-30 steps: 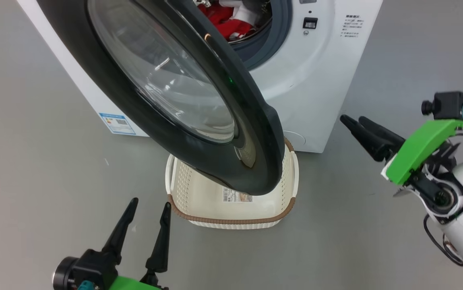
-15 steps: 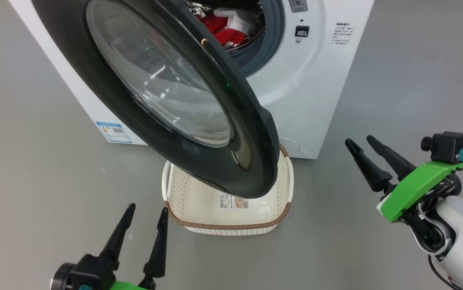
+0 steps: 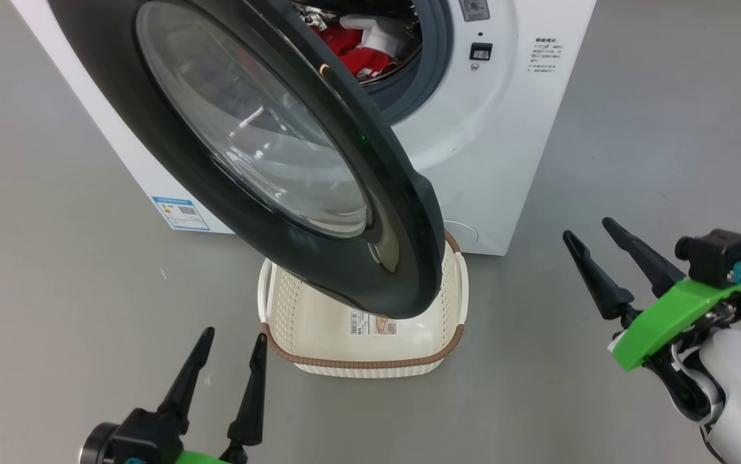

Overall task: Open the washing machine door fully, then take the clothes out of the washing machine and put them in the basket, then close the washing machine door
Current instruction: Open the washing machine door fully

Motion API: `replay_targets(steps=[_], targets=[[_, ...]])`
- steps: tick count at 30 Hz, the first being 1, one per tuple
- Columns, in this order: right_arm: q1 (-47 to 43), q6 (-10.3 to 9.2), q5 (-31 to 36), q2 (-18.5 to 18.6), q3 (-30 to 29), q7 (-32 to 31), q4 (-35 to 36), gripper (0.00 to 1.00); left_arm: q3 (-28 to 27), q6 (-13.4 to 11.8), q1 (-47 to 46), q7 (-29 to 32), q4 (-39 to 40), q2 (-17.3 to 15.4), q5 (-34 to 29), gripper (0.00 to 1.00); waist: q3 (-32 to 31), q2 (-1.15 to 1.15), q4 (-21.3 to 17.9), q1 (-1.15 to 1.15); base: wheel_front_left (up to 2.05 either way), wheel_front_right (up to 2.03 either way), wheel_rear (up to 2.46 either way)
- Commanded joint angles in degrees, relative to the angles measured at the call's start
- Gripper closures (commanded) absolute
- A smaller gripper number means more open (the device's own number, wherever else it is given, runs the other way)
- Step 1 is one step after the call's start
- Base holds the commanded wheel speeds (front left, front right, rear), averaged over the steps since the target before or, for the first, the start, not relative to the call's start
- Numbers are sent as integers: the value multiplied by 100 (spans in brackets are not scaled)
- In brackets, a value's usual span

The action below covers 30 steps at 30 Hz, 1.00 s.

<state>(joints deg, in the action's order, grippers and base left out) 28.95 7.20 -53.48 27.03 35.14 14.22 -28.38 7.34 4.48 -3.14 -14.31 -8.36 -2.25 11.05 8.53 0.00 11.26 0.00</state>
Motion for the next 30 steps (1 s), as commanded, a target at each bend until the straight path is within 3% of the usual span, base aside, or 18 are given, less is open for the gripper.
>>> replay_targets(steps=[1, 9, 16, 30], targets=[[-215, 29, 185, 15, -100, 76, 135, 0, -207, -57, -5, -69, 154, -63, -40, 0, -1, 0, -3, 0, 0, 0, 0], [-950, 29, 1631, -421, -1464, 77, 613, 0, -226, -64, -31, -69, 171, -63, -41, 0, 28, 0, -23, 0, 0, 0, 0], [-1486, 29, 2322, -812, -2355, 77, 995, 0, -250, -68, -43, -69, 175, -63, -47, 0, 6, 0, -14, 0, 0, 0, 0], [-2051, 29, 2728, -1095, -2741, 77, 1015, 0, -299, -72, -37, -69, 178, -63, -41, 0, -29, 0, -25, 0, 0, 0, 0]])
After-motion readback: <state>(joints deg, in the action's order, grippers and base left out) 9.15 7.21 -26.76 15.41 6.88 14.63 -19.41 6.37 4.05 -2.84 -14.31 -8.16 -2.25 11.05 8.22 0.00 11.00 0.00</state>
